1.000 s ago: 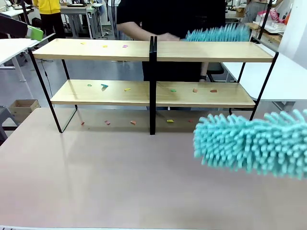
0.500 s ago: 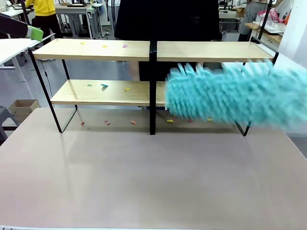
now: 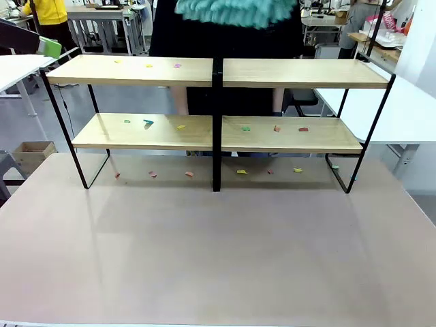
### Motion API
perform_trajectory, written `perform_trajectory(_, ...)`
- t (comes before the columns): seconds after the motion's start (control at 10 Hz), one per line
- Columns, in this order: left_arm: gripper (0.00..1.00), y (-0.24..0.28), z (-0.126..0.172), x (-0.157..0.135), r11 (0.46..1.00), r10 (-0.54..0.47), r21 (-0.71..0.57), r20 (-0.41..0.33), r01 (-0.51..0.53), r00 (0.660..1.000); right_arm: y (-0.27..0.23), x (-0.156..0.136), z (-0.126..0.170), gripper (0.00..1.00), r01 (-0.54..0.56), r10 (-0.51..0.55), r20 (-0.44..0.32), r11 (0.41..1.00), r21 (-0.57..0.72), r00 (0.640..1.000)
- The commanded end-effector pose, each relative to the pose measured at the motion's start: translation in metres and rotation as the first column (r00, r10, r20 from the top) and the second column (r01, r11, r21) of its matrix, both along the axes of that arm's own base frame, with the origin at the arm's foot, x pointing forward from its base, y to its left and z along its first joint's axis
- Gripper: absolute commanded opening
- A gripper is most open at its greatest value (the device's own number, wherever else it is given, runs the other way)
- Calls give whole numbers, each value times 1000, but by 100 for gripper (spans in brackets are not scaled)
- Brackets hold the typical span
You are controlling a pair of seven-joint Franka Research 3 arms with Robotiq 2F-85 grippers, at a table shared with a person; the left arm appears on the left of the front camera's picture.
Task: Clean the shelves.
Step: Clean a randomly selected level of the Shelf with the Duster.
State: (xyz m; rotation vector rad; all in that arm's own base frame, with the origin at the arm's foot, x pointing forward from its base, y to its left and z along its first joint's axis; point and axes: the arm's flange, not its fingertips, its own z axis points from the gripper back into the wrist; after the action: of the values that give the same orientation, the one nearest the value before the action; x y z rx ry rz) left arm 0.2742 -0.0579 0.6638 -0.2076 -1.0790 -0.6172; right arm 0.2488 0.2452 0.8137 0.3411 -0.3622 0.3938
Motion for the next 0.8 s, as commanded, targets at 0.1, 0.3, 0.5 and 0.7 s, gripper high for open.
perform_trajectory(0.1,100,2,-1,0,1000,-12,-2,2,12,1000,0,0,0,12,0,0,0,1000,0,1000)
perform_trajectory(0.3,100,2,-1,0,1000,-12,-2,2,12,1000,46,41,-1,12,180,-179,-28,982,52,984)
perform_trajectory(0.5,100,2,-1,0,1000,-12,-2,2,12,1000,84,86,-10,12,288,-287,-20,955,76,958)
perform_trajectory(0.7,100,2,-1,0,1000,-12,-2,2,12,1000,122,107,-27,12,445,-446,21,895,33,895)
